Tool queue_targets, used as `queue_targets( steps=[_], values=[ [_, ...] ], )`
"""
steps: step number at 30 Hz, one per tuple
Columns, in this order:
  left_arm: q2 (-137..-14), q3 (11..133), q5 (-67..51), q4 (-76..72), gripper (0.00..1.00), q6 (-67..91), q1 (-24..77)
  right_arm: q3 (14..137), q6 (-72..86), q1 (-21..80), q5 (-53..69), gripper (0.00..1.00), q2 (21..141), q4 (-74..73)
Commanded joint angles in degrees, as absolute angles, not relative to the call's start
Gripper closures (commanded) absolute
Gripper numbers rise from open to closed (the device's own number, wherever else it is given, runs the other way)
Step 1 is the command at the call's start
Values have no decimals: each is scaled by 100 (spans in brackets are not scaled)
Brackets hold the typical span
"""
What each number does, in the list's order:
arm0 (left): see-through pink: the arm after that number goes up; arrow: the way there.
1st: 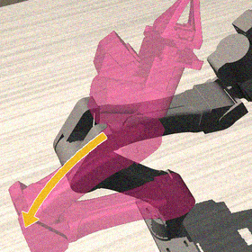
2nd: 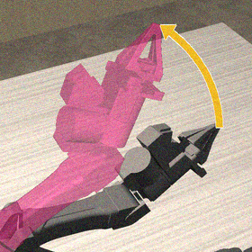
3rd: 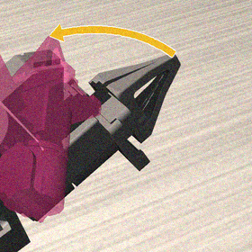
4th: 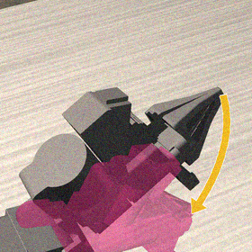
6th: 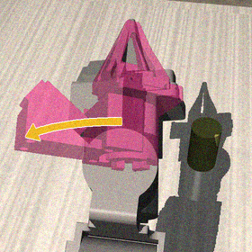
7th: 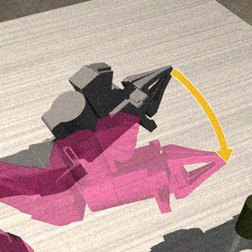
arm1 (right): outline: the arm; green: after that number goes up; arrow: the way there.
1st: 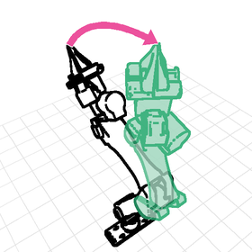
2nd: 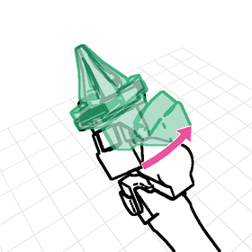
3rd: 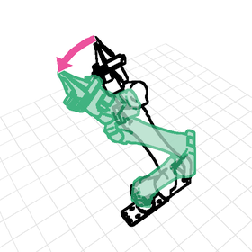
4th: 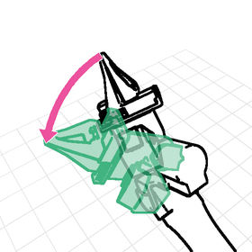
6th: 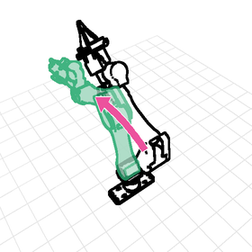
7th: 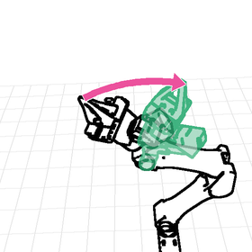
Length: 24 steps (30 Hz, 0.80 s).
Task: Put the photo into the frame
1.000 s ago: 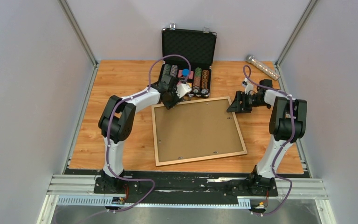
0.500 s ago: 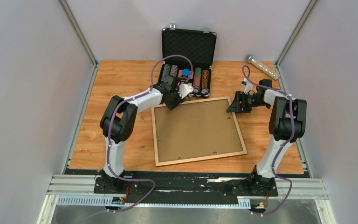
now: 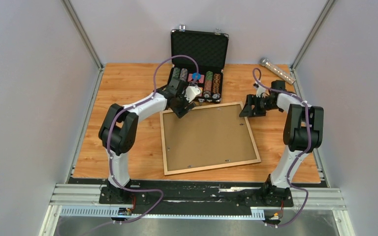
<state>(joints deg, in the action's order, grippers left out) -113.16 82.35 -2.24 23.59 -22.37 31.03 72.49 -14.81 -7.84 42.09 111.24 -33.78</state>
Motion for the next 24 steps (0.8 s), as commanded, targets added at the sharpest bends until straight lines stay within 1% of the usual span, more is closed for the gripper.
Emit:
queue_targets(
  steps=[1, 5, 11, 16, 24],
  values=[
    [-10544, 8082, -512, 2573, 20, -1983, 2875, 7261, -1398, -668, 3580, 31, 10542, -2876],
    [-10245, 7939, -478, 2877, 16, -2062, 2681, 7271, -1480, -463, 3197, 30, 10308, -2719],
    [-9900, 7659, -287, 3353, 15, -1991, 2366, 7268, -1982, 383, 2310, 29, 10220, -2439],
    [-9598, 7280, -357, 3526, 14, -1947, 2016, 7443, -2419, 927, 1738, 27, 10482, -2184],
    [-9358, 6784, -450, 3459, 14, -1977, 1723, 7893, -2902, 1380, 1338, 27, 11003, -2061]
  ],
)
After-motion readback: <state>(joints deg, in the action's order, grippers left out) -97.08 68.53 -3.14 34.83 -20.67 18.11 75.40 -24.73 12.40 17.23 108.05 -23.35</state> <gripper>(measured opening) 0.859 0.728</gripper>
